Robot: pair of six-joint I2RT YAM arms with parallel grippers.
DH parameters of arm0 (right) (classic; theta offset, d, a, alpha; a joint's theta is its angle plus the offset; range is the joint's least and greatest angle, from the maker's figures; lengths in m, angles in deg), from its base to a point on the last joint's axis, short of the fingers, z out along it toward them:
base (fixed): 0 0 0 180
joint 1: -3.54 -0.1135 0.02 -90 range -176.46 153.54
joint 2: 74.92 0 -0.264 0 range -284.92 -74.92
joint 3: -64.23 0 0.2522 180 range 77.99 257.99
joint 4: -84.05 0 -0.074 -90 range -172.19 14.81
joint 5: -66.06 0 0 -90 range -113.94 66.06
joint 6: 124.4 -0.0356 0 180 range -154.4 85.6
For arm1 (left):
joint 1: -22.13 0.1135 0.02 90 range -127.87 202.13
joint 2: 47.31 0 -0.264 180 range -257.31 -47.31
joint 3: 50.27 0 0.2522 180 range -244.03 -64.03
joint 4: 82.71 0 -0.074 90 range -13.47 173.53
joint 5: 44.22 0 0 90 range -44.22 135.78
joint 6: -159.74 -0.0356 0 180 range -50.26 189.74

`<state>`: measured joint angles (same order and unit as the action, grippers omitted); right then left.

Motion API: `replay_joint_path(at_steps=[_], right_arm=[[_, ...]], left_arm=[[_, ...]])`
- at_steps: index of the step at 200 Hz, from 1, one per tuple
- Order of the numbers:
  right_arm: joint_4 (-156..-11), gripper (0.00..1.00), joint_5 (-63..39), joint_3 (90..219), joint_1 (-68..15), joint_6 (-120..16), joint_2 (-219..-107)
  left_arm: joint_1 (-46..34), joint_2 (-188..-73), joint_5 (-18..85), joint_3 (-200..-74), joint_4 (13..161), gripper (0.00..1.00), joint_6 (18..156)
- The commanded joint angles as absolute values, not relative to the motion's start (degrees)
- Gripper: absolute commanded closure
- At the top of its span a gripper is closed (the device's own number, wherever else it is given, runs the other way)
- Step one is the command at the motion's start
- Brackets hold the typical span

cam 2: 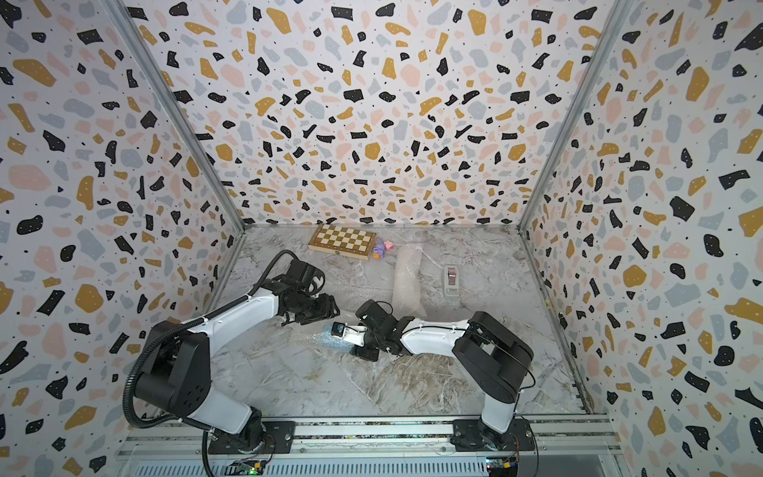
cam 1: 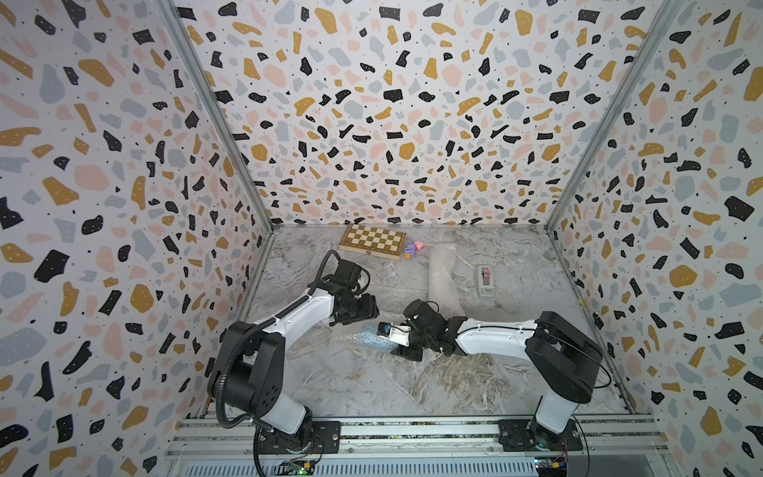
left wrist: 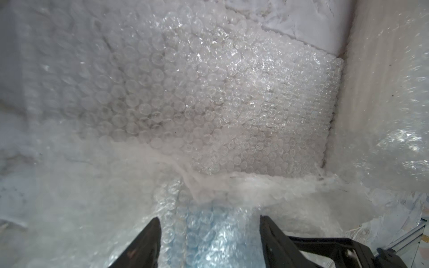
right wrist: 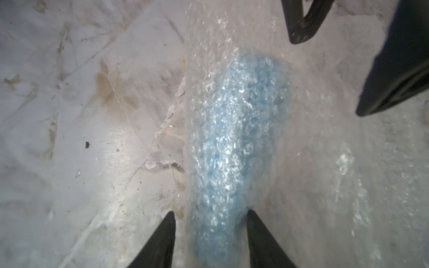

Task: Wrap vases in bubble wrap
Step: Wrap the vase in bubble wrap.

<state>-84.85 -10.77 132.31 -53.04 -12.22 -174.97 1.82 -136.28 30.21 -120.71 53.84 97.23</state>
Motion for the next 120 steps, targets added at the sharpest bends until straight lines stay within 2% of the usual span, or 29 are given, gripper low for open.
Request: replay_joint_path(at_steps=[1, 45, 63, 96, 120], right_arm=[[-85.57, 0.49, -12.95, 130.95, -54.51, -13.07, -171.98], [-84.65, 0.45, -12.78, 131.31, -54.52, -14.96, -170.41], [-85.24, 0.40, -10.71, 132.65, -52.97, -17.33, -169.75], [-80.58, 0.34, -6.96, 137.88, -50.26, -18.07, -174.30], [-78.67, 0.21, -4.58, 140.63, -49.44, -17.53, -177.14]], left_arm=[[1.84, -138.45, 29.98, -120.65, 52.39, 0.33, 96.17], [1.48, -141.23, 32.34, -119.07, 52.09, 0.33, 95.77], [1.21, -142.65, 32.00, -119.23, 51.79, 0.33, 95.64], [1.02, -141.12, 32.99, -117.61, 51.45, 0.34, 95.76], [0.82, -140.74, 33.03, -117.54, 51.15, 0.34, 95.42]])
